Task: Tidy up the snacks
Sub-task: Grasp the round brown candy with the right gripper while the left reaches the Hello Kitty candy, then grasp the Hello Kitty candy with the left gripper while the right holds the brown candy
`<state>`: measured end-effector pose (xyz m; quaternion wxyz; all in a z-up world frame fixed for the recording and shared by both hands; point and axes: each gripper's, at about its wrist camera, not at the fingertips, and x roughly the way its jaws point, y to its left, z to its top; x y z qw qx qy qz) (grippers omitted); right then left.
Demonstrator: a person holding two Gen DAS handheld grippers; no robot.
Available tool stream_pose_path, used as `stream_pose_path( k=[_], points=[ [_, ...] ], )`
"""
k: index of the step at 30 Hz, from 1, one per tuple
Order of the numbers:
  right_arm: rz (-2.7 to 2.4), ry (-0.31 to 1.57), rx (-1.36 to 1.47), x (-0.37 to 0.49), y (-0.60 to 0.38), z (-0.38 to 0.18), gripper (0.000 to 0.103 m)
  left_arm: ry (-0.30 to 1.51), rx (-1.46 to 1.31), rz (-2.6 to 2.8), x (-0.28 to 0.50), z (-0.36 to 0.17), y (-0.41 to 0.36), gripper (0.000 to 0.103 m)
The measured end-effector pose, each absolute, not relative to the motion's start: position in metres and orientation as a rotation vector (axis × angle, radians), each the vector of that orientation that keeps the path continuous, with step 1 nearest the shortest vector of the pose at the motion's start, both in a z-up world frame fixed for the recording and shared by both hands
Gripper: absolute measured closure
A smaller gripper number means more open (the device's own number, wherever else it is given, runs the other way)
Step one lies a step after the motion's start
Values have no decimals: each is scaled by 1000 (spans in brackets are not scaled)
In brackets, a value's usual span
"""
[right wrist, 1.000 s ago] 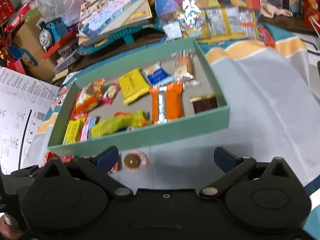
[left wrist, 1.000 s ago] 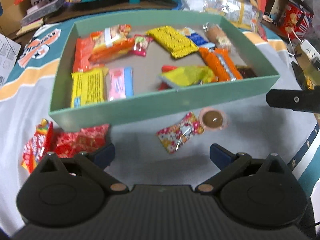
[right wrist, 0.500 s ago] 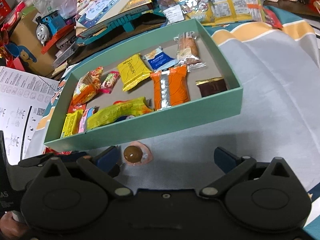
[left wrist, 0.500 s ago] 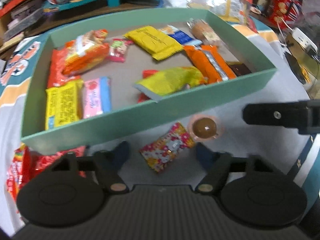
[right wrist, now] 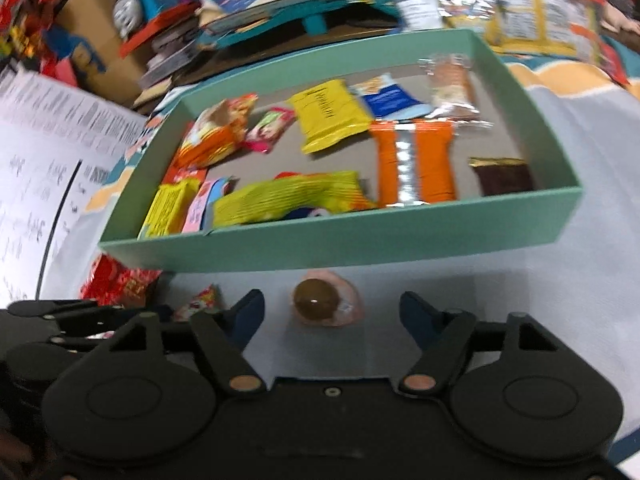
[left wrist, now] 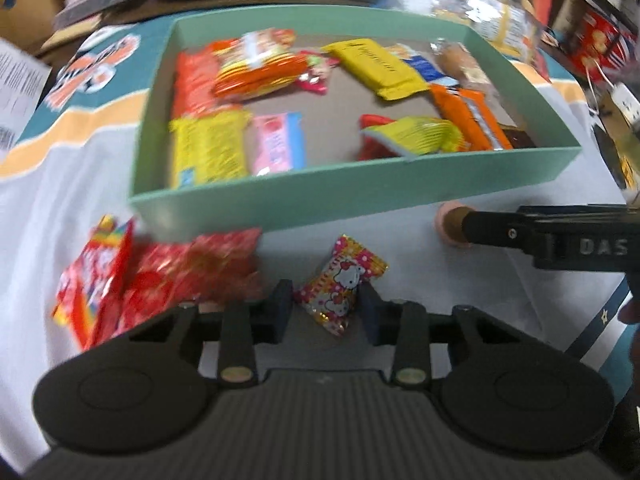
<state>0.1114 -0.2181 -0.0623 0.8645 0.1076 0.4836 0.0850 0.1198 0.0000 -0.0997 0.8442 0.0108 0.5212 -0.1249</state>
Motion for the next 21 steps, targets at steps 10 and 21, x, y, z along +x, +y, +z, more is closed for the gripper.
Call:
stream_pose_path(
  k=[10,21],
  points=[
    [217,1003,-9,125,-180,-76,57,1094,-3,-269,119,-100,9,66],
    [213,988,-50,108,-179,-77,65,1055,100,-291,120,-103,-11,61]
  ],
)
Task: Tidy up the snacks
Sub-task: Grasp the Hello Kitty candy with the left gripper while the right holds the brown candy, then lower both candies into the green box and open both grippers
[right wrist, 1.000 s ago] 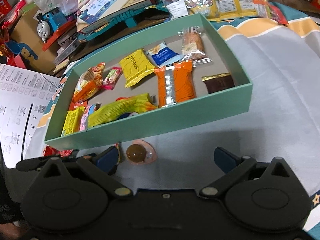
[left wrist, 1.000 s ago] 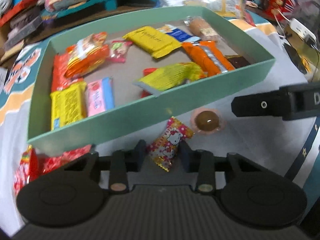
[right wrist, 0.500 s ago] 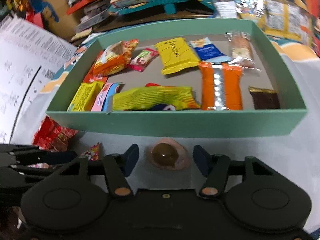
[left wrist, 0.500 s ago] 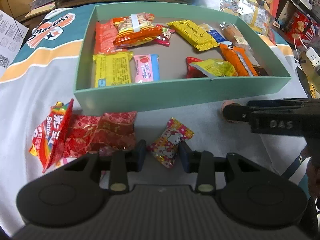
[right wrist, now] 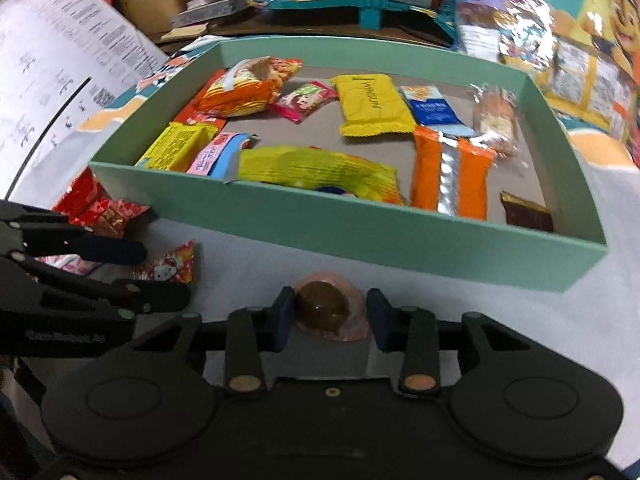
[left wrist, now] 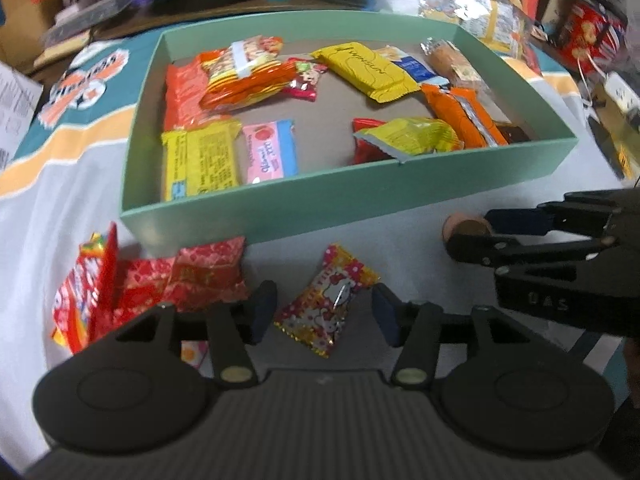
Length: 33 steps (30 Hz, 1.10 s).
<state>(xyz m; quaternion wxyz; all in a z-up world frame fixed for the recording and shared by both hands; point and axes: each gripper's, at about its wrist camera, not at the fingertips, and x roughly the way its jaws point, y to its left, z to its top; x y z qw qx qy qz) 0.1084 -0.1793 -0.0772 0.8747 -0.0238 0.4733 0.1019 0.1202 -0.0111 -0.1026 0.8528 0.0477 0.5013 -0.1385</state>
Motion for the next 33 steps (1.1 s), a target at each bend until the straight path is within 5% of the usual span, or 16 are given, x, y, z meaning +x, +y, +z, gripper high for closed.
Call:
stream_pose_path(
  k=[2,6,33],
  points=[
    [206,991,-20,105,-185,-76,65,1037,151,-276,118,-102,-16,75],
    [201,996,25,99,-192,-73,65,1056,94,-264,119,-100,-11,81],
    [187,844,181,121,-227,21,65,887,-35,-293,157,-13,0,82]
  ],
)
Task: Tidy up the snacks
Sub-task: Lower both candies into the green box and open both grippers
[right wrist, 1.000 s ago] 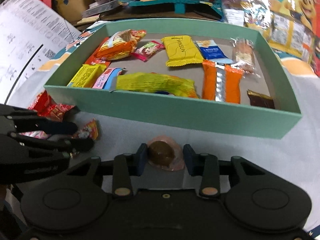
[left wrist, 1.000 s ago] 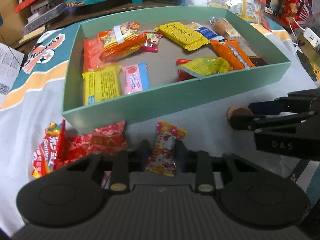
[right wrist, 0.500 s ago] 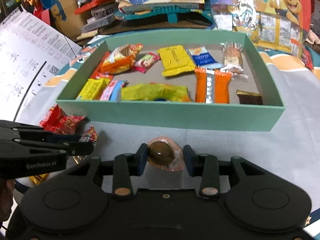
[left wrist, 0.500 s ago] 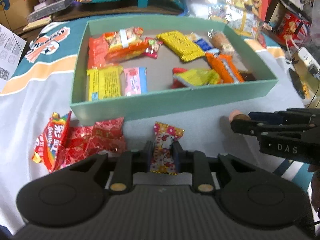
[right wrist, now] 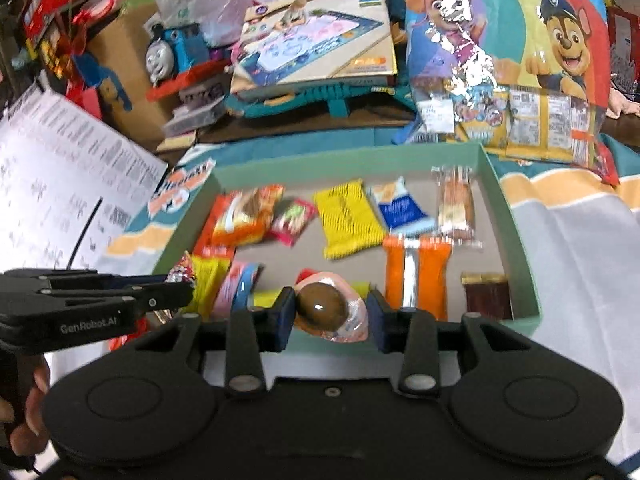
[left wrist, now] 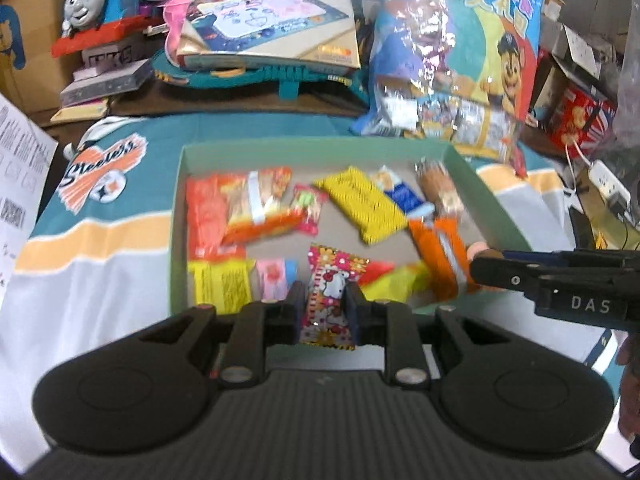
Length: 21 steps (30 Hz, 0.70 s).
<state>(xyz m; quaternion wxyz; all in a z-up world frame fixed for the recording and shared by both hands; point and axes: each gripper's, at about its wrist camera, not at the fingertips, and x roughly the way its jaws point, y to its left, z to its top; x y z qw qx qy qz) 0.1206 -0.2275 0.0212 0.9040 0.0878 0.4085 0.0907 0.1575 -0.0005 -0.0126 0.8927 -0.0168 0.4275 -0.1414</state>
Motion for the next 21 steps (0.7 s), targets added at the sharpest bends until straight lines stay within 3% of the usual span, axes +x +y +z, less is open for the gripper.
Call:
stream_pose_path(
  k=[16,17,18,20,21],
  points=[
    [200,899,250,196,-218,-1,62,957,-54,-279,209,-38,-11,78],
    [201,903,257,198,-219,-3,53,957,-55,-271,210,-40,-11,60],
    [205,905,268,199,-219,-4,43,958,-59,-261,211,-42,-10,30],
    [204,899,283,199,-222,-6,9,941,-59,-227,210,-44,-9,5],
    [200,890,285,197,-223,-6,7,932,-54,-214,209,-44,-8,3]
  ],
)
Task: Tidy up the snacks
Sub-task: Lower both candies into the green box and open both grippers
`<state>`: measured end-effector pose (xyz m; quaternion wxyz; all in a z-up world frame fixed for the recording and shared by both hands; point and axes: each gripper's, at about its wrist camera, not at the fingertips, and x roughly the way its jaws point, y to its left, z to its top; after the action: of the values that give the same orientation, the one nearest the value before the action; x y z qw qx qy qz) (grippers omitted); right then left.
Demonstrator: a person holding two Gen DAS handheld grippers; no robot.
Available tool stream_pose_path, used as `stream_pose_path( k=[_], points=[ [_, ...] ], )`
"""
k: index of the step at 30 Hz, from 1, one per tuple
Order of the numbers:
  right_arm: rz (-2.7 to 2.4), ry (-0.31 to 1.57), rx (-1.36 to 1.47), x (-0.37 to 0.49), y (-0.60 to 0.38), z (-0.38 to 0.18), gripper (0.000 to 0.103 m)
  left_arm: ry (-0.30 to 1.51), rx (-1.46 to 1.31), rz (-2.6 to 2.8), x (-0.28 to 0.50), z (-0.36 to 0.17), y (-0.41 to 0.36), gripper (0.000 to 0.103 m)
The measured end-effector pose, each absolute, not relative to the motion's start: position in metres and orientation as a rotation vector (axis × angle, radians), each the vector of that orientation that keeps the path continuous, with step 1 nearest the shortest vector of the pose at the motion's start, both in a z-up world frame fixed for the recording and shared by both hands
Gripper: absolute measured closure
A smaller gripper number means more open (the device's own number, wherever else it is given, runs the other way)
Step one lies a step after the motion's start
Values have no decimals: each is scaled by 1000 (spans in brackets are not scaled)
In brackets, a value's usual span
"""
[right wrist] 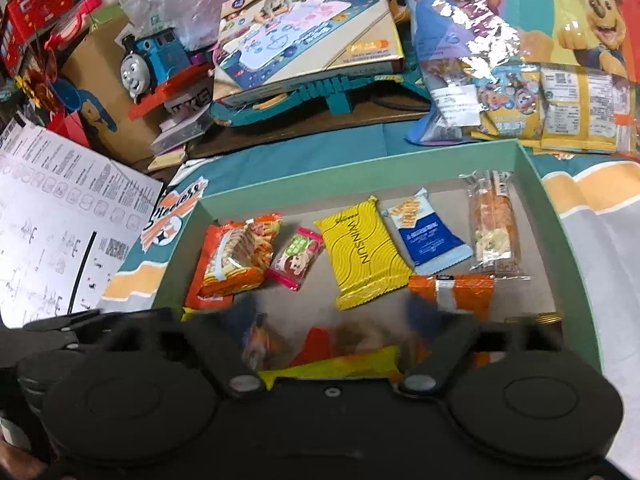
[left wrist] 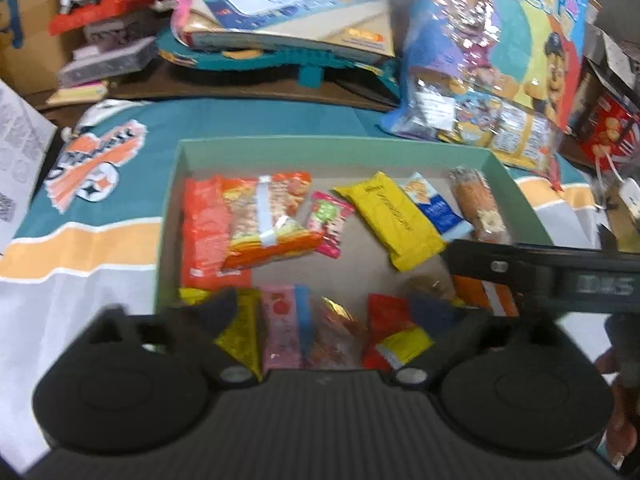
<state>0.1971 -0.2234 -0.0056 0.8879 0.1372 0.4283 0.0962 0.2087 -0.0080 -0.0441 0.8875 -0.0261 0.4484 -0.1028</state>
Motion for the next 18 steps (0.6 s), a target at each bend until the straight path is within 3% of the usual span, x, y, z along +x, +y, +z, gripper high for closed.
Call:
stream_pose_path(
  k=[5,18],
  points=[
    [183,884,270,190,-227,-5,0,971,-64,-205,208,-52,-5,2],
    [184,871,237,162,-224,12,0,960,-51,-223,183,-36,-7,0]
  ],
)
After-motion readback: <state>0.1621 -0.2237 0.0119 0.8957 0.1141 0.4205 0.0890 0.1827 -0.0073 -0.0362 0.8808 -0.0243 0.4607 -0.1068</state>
